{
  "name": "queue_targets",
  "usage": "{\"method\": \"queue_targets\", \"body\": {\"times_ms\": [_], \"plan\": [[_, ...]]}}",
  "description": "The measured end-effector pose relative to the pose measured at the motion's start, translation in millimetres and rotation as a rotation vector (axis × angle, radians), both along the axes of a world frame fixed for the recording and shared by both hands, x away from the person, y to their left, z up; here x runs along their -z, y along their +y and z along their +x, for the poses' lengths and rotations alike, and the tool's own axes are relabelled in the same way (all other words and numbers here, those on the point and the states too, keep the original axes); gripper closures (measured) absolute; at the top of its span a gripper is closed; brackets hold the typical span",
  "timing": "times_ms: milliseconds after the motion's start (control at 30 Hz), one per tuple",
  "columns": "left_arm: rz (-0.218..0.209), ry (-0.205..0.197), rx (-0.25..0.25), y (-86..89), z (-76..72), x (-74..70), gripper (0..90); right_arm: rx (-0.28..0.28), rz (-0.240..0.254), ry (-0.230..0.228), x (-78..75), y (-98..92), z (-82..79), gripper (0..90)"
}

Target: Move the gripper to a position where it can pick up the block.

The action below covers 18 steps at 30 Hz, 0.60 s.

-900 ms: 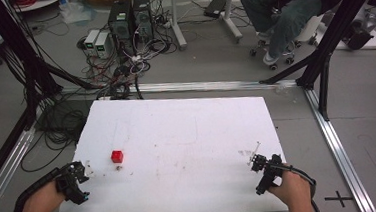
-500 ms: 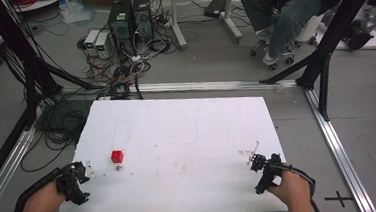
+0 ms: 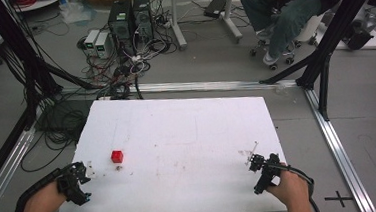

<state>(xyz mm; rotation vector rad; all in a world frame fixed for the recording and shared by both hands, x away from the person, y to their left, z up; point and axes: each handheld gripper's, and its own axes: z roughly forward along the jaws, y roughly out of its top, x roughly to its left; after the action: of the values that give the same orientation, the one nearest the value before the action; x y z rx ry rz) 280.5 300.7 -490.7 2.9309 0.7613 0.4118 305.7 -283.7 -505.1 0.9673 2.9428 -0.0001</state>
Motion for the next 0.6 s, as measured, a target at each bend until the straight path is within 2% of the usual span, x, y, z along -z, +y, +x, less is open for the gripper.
{"method": "queue_targets", "body": {"times_ms": [100,133,200,333,367,433,600], "plan": [[-0.003,0.003,0.01,-2.1,1.1,0.5,21.8,-0.003,0.008,-0.005,-1.2,1.5,0.1,6.8],[-0.01,0.014,0.019,-2.1,1.9,0.2,21.8,-0.005,0.006,-0.008,-1.3,1.9,-0.2,6.8],[0.002,0.015,0.049,-1.8,3.6,-1.0,21.8,-0.005,0.007,-0.009,-1.4,2.5,-0.3,6.8],[0.0,0.014,0.078,-0.3,7.3,-3.1,21.8,-0.006,0.012,-0.011,-1.7,3.5,-0.2,6.8],[-0.005,0.015,0.1,1.4,10.2,-4.5,21.8,-0.007,0.017,-0.011,-1.7,3.4,-0.1,6.8],[0.002,0.02,0.118,3.3,13.7,-6.2,21.8,-0.01,0.017,-0.014,-1.8,3.3,0.2,6.8],[-0.013,0.037,0.151,5.7,20.7,-8.5,21.8,-0.009,0.027,-0.016,-1.4,1.9,0.1,6.8]]}}
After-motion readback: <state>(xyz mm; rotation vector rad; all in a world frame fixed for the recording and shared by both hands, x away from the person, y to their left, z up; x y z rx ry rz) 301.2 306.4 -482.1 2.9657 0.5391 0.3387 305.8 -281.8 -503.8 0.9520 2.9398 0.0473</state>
